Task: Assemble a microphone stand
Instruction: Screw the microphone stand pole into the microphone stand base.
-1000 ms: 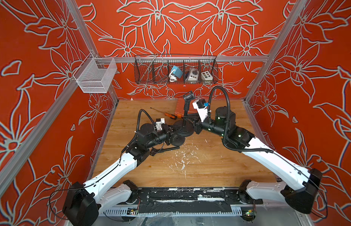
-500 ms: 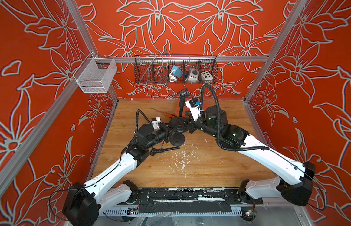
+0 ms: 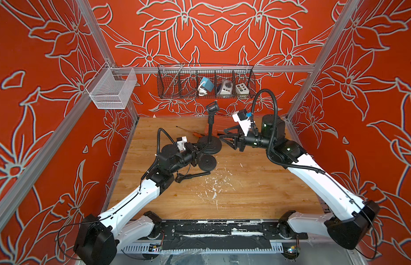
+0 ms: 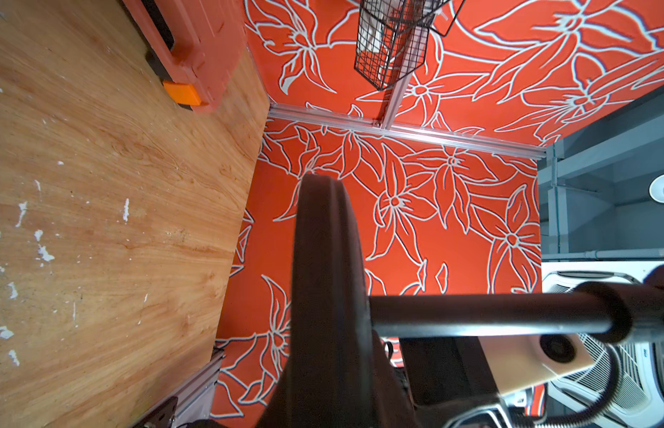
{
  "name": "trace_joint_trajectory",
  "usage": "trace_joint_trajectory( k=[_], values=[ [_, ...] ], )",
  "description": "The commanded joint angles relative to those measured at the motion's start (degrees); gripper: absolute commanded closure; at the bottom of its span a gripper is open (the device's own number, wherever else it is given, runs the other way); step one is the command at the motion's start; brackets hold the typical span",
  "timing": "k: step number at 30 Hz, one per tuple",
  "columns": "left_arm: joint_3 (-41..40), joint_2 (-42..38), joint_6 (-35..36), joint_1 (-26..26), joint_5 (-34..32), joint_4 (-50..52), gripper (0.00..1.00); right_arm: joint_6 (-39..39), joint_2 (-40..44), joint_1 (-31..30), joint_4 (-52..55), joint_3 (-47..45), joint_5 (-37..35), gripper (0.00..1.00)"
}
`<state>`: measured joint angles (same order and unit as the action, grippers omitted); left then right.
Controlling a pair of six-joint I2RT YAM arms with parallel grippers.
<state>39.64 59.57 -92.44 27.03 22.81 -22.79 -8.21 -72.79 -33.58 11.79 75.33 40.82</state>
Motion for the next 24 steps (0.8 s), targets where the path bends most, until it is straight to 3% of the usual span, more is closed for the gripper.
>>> trace_joint_trajectory(
  k=[1, 6, 12, 24],
  values=[
    [3.2, -0.07, -1.68, -0.4, 5.57, -8.34, 1.0, 3.26, -1.81, 1.83, -1.48, -0.53, 12.13, 0.49],
    [5.16, 0.02, -2.51, -0.4, 8.81, -7.11, 1.0, 7.37, -5.4, 2.54, 0.11, 0.84, 17.28, 0.46],
    [6.09, 0.53, -2.76, -0.4, 11.01, -7.4, 1.0, 9.61, -8.04, 2.58, 0.67, 1.99, 18.05, 0.46],
    [5.89, 2.02, -3.1, -0.39, 12.1, -8.51, 1.0, 6.66, -9.71, 2.33, -5.42, 0.86, 21.28, 0.6]
  ],
)
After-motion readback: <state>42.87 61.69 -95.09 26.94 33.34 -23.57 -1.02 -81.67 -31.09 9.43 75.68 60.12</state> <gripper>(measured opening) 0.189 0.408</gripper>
